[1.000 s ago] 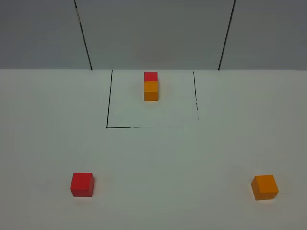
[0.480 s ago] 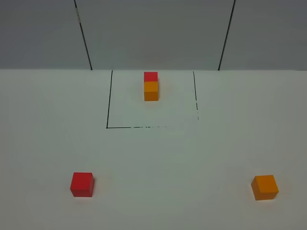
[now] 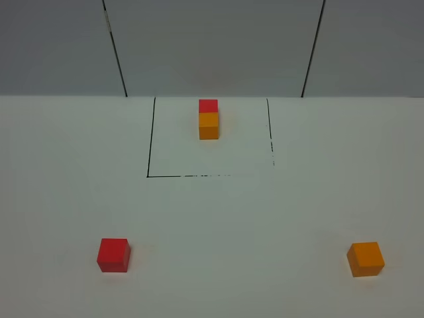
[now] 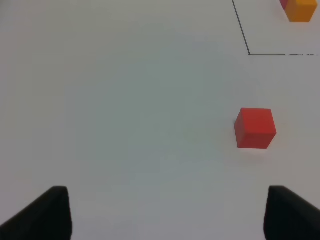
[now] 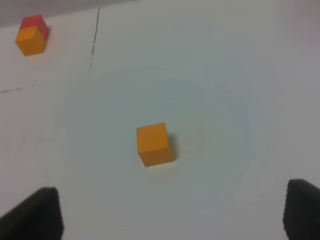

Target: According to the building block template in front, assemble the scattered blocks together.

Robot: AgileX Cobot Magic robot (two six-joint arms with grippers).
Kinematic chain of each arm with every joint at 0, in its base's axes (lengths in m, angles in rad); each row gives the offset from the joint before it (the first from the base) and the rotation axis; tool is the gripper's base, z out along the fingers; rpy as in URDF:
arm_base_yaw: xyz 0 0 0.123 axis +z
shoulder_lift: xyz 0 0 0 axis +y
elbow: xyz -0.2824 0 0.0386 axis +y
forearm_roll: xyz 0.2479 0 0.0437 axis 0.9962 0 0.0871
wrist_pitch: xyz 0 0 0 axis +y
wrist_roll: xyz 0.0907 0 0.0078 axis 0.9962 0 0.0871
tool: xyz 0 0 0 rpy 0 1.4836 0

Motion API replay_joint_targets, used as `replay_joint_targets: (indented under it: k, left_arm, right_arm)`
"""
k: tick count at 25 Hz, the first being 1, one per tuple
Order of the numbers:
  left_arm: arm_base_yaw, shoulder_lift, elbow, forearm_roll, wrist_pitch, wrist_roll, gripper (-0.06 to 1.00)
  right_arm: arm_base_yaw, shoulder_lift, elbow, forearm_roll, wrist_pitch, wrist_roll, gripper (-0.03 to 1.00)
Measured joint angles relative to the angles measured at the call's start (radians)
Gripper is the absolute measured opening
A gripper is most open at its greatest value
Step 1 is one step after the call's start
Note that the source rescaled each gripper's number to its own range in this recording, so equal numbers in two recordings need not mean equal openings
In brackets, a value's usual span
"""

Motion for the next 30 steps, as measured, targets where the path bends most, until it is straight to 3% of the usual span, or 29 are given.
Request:
replay_joint_targets:
  k: [30]
  left_arm:
    - [0.0, 0.0, 0.0, 0.0, 0.0, 0.0, 0.66]
  right_arm:
    - [0.0, 0.0, 0.0, 0.0, 0.0, -0.001, 0.79]
